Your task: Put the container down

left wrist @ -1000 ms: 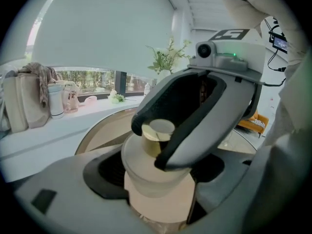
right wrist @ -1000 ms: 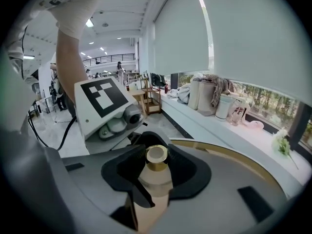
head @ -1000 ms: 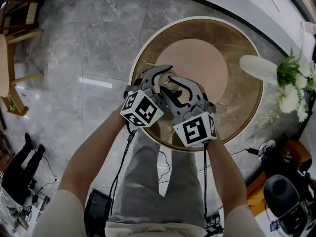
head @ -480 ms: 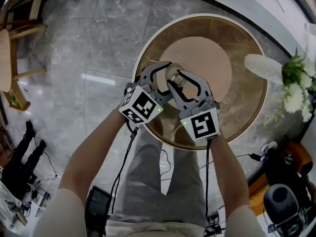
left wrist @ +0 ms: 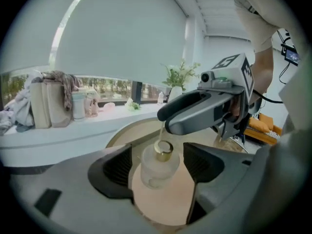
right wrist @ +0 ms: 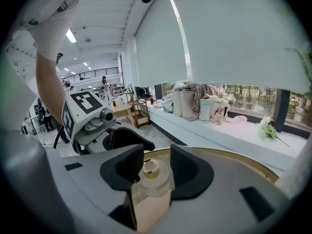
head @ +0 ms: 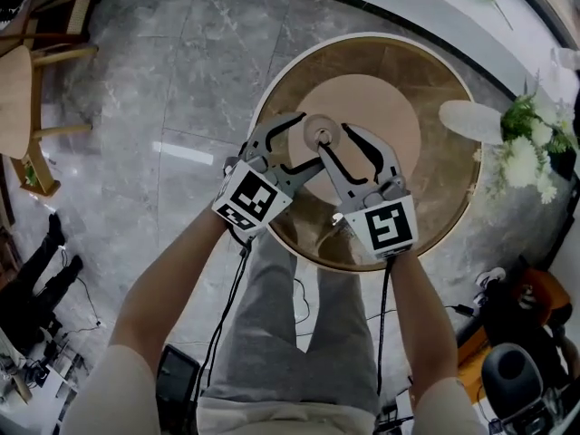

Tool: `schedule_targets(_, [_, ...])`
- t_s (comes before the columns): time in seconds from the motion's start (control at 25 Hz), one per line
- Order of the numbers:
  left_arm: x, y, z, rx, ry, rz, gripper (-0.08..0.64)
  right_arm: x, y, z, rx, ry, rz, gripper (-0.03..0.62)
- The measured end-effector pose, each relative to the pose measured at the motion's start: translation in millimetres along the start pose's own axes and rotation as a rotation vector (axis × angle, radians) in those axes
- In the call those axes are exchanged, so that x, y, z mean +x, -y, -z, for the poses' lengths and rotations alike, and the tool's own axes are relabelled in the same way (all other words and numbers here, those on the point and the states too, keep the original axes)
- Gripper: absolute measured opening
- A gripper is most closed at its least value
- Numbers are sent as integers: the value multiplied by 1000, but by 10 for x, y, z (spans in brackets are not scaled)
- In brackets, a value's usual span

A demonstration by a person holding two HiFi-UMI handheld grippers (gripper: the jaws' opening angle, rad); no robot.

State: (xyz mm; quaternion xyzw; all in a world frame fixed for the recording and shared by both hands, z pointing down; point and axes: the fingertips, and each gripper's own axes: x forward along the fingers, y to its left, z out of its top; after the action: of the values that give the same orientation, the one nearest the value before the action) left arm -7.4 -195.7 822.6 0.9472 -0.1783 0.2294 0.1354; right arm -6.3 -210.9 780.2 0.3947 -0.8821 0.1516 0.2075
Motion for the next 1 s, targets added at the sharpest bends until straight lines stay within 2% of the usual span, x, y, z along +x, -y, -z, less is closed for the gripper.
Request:
schedule_targets(0.12, [-175,42,-288,5,62,-17,333,-147,56,-194,8,27,17,65])
schedule_targets(0.28, [-413,86,-641,-8,111,-55,310,-415,80,-557,25,57,62,42])
schedule_targets(0.32, [-480,95,-749,-15,127,-59,290,-487,84,-658,22,71,75,40])
schedule_targets(0.36, [-545,101,-870,-23,149,-59,234,-562,97,-763,18,85,90,38])
schedule_targets(0.4, [-610,103,-998,-32,174,-60,146,-637,115,-871,18,95,108,37])
schedule_targets(0.44, [-675,100,-1127,-41,196,-63,102,-717,131,-981,23,100,126,36])
schedule_targets(0.6, [-937,102,-1658,-45,258,-101,66,-1084,174,-1425,62,128,169,29])
schedule_targets(0.76, [-1200,197,-2185,7,306,-103,46,-1471,180,-1892,39,168,224,25])
schedule_targets(0.92, [-1464,420,-2672,100,295,-72,35,-1884,121,-2418,-13,186,249,14])
schedule_targets(1.0, [-1607,486,-2949,115,295,-84,27,-2079,105,-2689,-20,205,250,14])
